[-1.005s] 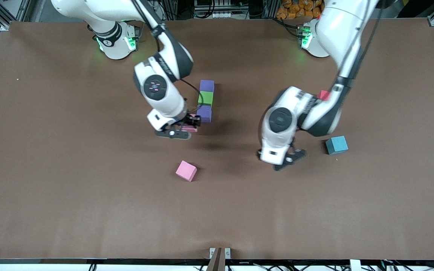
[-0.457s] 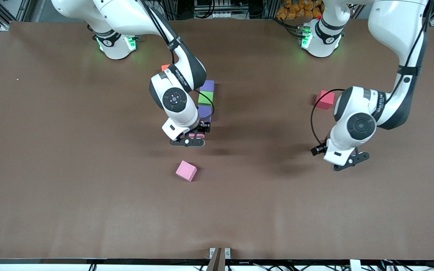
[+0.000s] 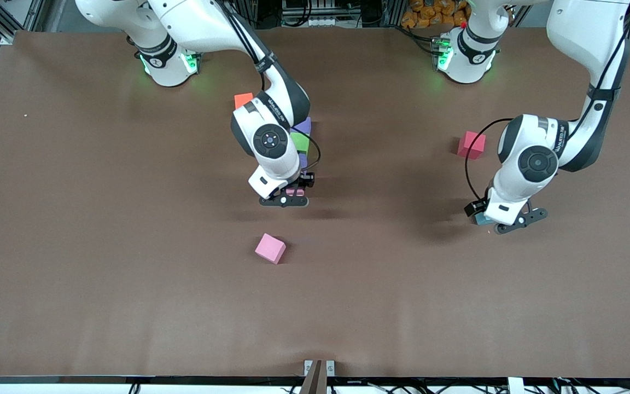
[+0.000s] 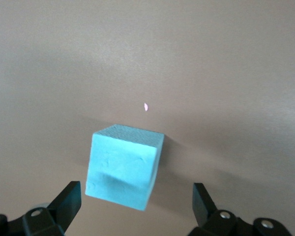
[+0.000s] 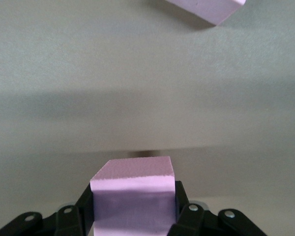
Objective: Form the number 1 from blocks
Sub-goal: 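Place the pink block below purple while the left gripper grasps cyan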
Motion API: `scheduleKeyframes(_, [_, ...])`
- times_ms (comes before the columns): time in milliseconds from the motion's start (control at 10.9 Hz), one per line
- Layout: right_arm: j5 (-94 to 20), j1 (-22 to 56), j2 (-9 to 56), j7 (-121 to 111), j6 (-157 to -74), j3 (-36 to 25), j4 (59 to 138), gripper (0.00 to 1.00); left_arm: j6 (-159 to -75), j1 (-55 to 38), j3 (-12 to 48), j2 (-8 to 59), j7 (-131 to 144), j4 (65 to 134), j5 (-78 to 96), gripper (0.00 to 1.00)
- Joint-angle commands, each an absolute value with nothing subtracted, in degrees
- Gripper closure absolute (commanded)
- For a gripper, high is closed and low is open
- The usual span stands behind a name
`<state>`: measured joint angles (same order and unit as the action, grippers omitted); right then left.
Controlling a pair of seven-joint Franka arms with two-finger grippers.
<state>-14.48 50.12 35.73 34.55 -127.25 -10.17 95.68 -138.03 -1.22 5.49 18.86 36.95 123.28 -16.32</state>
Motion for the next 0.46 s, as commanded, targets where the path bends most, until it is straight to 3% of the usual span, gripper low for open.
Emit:
scheduleKeyframes(0, [-15.5,51.0,36.3,35.6,-127.9,-10.8,96.1,0.35,-140.6,2.4,6.4,17.5,33.1,125.8,-19.3,0.0])
scheduleKeyframes(366, [-18.0,51.5,36.7,35.5,-130.1,-10.7,97.6,0.33,-147.0,3.6,6.5,20.8,33.0,125.5,-19.2,0.0])
